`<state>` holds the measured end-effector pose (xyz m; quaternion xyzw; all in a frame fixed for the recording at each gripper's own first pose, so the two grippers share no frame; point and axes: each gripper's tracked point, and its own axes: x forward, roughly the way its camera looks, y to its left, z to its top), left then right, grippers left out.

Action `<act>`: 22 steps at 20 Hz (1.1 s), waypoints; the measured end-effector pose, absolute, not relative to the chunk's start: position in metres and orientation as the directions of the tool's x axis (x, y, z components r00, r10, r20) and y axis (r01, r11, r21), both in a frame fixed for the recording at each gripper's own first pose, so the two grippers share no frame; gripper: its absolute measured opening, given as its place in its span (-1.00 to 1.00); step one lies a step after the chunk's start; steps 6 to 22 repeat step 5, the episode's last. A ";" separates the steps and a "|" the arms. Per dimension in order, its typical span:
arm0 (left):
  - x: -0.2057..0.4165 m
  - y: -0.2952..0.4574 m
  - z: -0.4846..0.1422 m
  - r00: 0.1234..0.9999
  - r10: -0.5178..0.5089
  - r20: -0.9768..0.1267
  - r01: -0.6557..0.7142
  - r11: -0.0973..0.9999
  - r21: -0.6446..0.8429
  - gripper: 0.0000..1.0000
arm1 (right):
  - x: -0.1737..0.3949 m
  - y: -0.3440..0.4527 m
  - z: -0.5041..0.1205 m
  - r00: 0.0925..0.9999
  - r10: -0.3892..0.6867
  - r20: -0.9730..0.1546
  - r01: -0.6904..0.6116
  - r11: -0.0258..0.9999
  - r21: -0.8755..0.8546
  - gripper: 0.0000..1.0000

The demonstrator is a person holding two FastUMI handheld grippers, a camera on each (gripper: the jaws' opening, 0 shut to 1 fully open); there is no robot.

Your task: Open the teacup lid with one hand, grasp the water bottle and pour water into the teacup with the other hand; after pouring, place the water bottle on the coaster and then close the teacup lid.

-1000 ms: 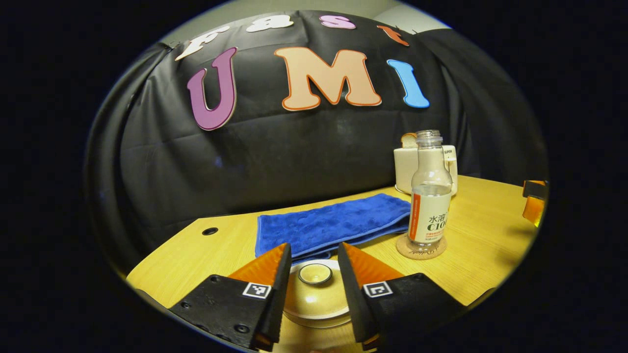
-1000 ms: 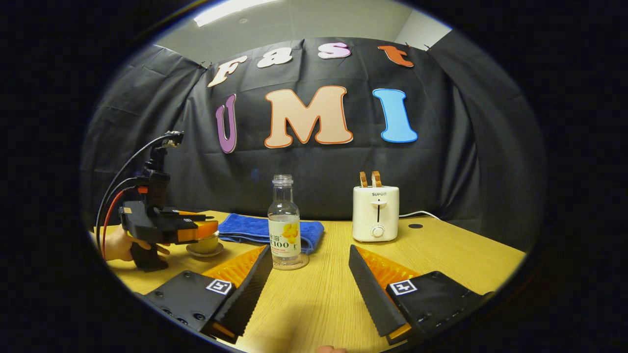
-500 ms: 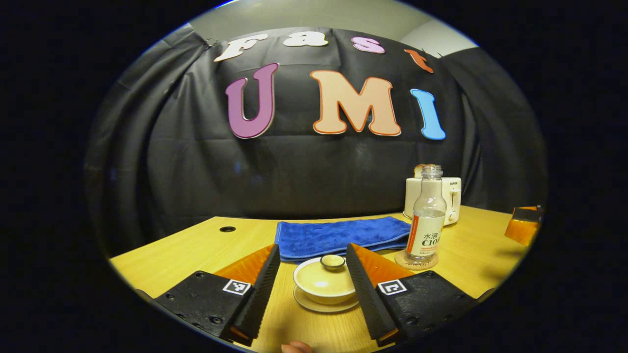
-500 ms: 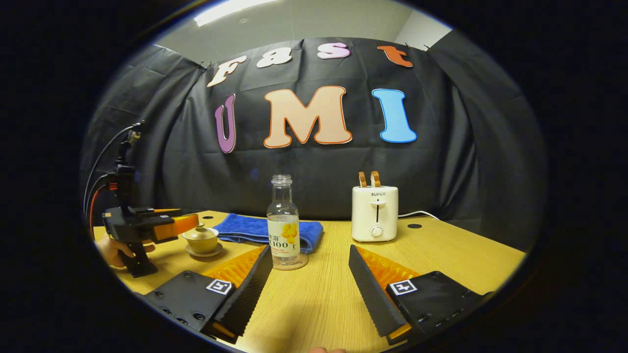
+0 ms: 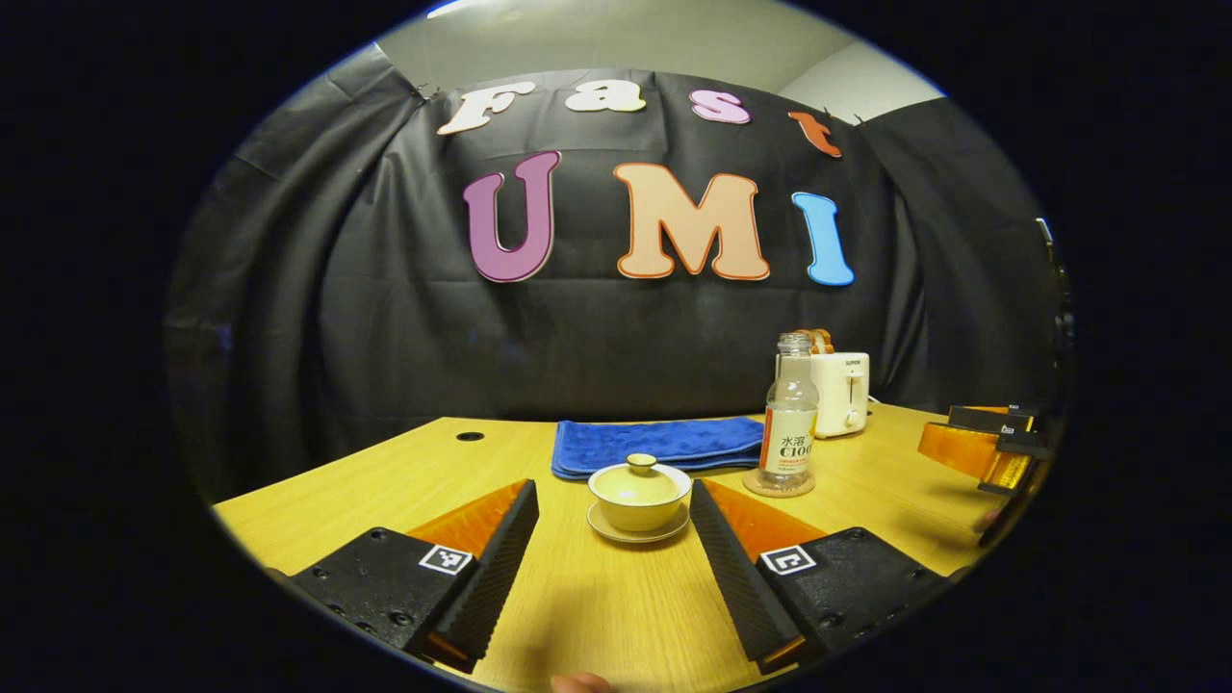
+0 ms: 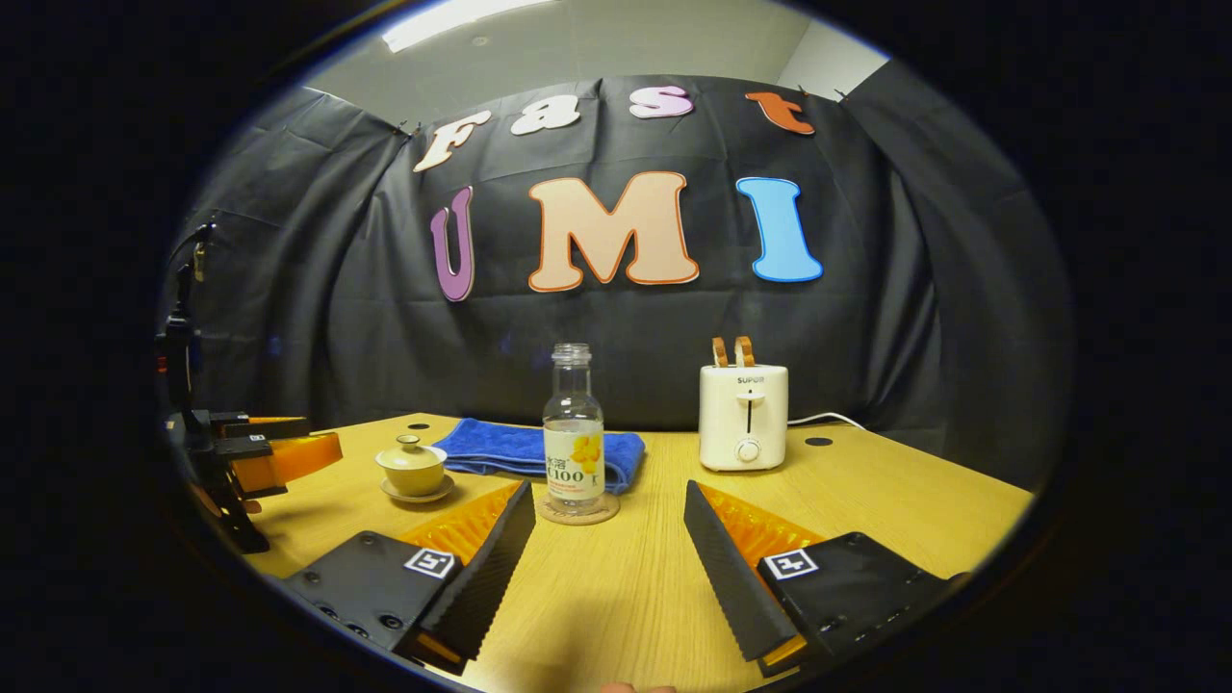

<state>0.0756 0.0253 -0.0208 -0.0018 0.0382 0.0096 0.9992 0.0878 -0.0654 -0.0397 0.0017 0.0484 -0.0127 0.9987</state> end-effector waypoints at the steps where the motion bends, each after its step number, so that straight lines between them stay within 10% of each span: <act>1: 0.071 0.026 -0.020 0.997 0.027 -0.075 -0.028 1.000 -0.002 0.85 | 0.085 -0.061 -0.040 0.995 -0.020 -0.098 0.020 1.000 0.003 0.90; 22: 0.062 0.028 -0.020 0.995 0.057 -0.079 -0.057 0.998 0.002 0.85 | 0.075 -0.044 -0.038 0.995 -0.011 -0.099 0.011 1.000 0.005 0.90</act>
